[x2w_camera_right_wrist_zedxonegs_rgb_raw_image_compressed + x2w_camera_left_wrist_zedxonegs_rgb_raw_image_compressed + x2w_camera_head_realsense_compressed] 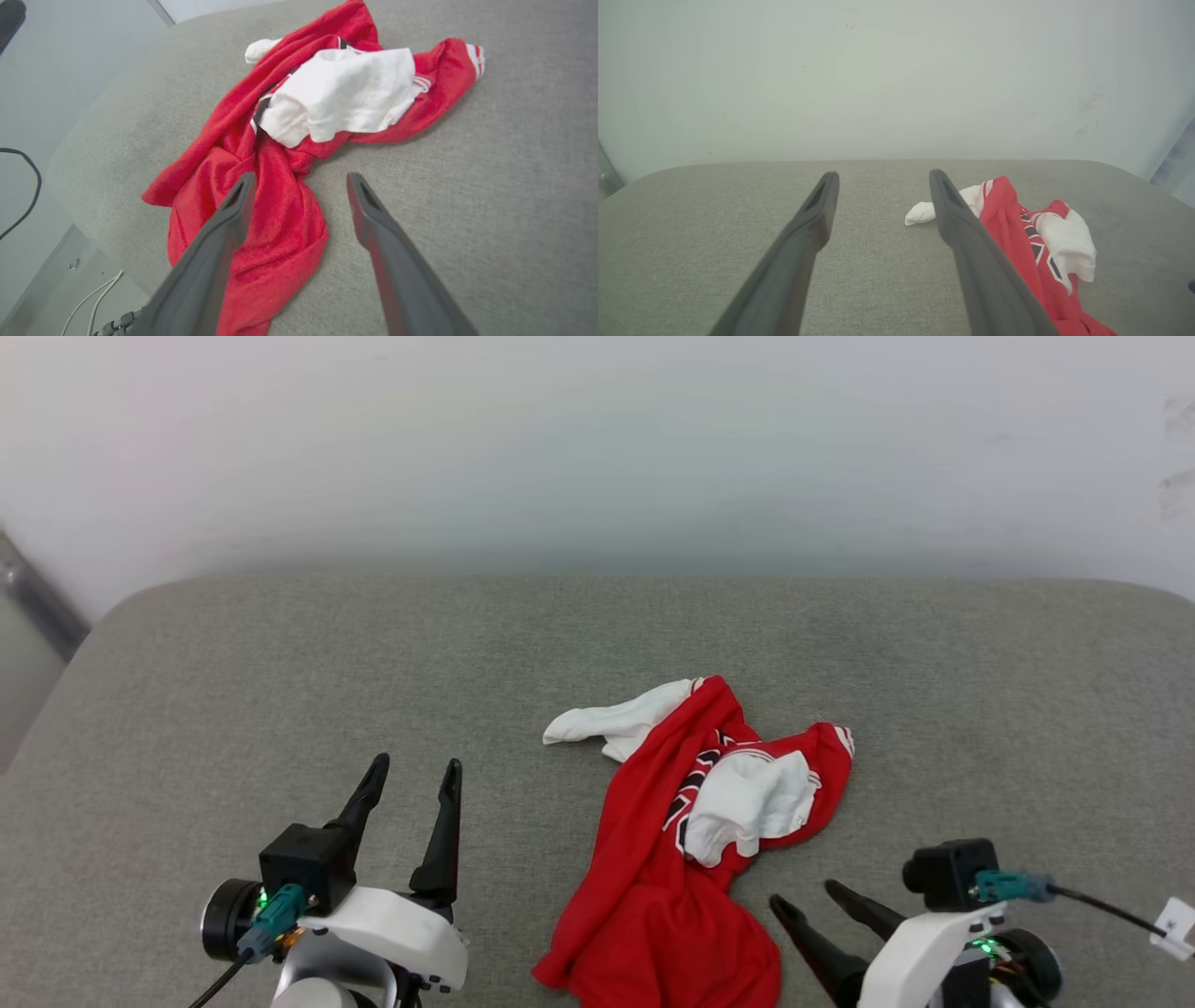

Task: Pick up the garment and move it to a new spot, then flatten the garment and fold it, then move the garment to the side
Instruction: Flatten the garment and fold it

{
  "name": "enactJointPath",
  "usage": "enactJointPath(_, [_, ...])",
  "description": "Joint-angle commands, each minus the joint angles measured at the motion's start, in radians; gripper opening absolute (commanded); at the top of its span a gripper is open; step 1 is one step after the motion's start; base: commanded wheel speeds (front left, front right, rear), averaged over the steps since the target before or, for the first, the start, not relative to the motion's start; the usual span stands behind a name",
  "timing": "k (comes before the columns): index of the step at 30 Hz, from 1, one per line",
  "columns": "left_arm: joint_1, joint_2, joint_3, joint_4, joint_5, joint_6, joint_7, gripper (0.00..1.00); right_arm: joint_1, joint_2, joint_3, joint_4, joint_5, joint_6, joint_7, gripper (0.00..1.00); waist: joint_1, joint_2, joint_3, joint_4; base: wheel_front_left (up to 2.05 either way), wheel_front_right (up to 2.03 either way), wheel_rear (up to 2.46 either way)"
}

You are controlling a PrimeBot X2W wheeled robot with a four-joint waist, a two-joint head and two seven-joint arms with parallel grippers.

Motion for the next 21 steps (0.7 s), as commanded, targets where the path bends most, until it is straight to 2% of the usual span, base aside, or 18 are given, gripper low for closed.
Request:
enactJointPath(1, [-0.027,-0.004,-0.012,-0.008,0.009,-0.007,0.003,1.00,-0.038,-0.027,-0.045,0.036,0.006,0.000,0.101,1.00,0.0000,-0.0001,0.022,0.033,0.00,0.00,0.00])
enactJointPath(9, [-0.091,-0.025,-0.018,-0.003,0.019,-0.022,-0.020,1.00,-0.166,-0.064,-0.034,0.075,0.007,0.000,0.247,1.00,0.0000,-0.0001,0.121,0.102,0.00,0.00,0.00])
enactJointPath(16, [-0.119,-0.047,-0.020,0.028,0.019,-0.032,-0.037,1.00,-0.273,-0.082,0.030,0.152,0.017,0.000,0.283,1.00,0.0000,-0.0001,0.160,0.129,0.00,0.00,0.00])
enactJointPath(17, [-0.120,-0.049,-0.020,0.031,0.019,-0.034,-0.040,1.00,-0.283,-0.084,0.037,0.164,0.019,0.000,0.284,0.69,0.0000,-0.0001,0.162,0.130,0.00,0.00,0.00])
enactJointPath(18, [-0.120,-0.051,-0.019,0.035,0.018,-0.034,-0.041,1.00,-0.295,-0.087,0.043,0.169,0.022,0.000,0.280,0.20,0.0000,-0.0001,0.161,0.129,0.00,0.00,0.00])
enactJointPath(19, [-0.118,-0.051,-0.017,0.038,0.018,-0.033,-0.043,1.00,-0.304,-0.092,0.049,0.170,0.026,0.000,0.277,0.00,0.0000,-0.0001,0.159,0.128,0.00,0.00,0.00])
enactJointPath(21, [-0.112,-0.050,-0.012,0.042,0.016,-0.031,-0.045,1.00,-0.320,-0.105,0.054,0.164,0.022,0.000,0.262,0.00,0.0000,-0.0001,0.160,0.120,0.00,0.00,0.00])
